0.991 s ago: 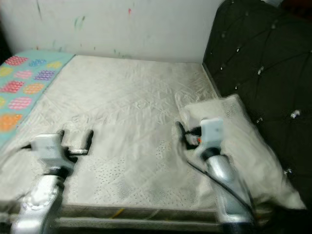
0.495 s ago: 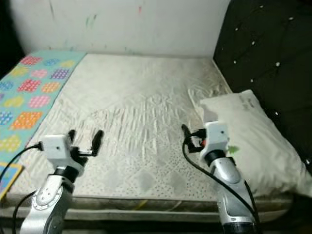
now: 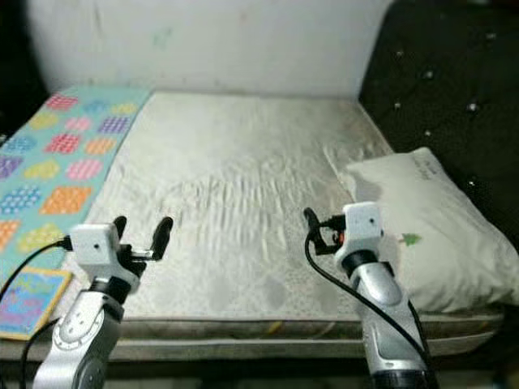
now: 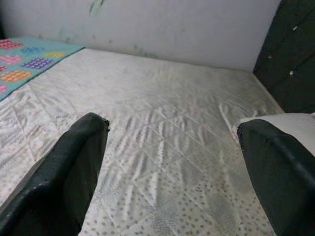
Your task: Clean up the room
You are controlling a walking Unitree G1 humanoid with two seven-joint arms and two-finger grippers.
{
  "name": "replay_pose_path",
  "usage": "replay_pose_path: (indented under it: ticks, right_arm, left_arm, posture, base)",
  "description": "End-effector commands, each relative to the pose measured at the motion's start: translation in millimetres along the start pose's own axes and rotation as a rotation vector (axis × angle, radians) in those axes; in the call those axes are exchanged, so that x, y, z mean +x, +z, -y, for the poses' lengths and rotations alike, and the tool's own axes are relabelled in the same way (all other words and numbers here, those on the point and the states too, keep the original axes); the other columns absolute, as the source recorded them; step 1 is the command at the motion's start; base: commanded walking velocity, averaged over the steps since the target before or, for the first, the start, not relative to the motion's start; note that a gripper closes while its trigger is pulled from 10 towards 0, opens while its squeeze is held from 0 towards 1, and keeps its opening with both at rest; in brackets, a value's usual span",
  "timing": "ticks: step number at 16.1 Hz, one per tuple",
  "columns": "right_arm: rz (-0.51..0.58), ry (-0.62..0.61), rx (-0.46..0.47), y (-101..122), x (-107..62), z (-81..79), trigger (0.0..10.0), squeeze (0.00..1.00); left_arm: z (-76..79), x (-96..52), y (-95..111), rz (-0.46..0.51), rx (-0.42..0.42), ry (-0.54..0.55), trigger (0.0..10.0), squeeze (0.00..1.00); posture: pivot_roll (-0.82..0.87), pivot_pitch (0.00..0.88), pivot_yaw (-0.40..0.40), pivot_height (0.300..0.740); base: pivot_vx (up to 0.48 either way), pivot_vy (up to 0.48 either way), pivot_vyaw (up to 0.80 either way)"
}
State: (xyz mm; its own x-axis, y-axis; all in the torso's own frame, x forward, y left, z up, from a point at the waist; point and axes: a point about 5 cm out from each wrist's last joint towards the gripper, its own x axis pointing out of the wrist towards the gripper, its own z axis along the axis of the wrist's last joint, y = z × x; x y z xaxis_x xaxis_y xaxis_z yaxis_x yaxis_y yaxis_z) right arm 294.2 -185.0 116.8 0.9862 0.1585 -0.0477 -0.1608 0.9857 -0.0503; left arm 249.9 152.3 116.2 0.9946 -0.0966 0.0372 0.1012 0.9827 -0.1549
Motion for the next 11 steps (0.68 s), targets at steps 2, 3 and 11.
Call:
replay_pose_path:
  ticks: [2,3,11]
  right_arm:
    - [0.026,0.014,0.000,7.3,3.8,-4.5,10.0,0.00]
    - [0.026,0.014,-0.001,7.3,4.0,-4.5,10.0,0.00]
    - [0.027,0.013,0.000,7.5,4.7,-5.6,10.0,0.00]
  left_arm:
    - [-8.3,-0.4,3.7,0.010,0.018,0.024,10.0,0.00]
    - [-8.4,-0.4,3.7,0.011,0.017,0.024,10.0,0.00]
    - [-5.0,-2.4,6.2,0.027,0.001,-0.023,10.0,0.00]
  posture:
    - [0.01,0.000,-0.039,0.740]
    - [0.01,0.000,-0.039,0.740]
    - [0.01,0.000,-0.038,0.740]
  base:
    - [0.000,0.480,0.00]
    - [0.000,0.480,0.00]
    - [0.000,0.180,0.00]
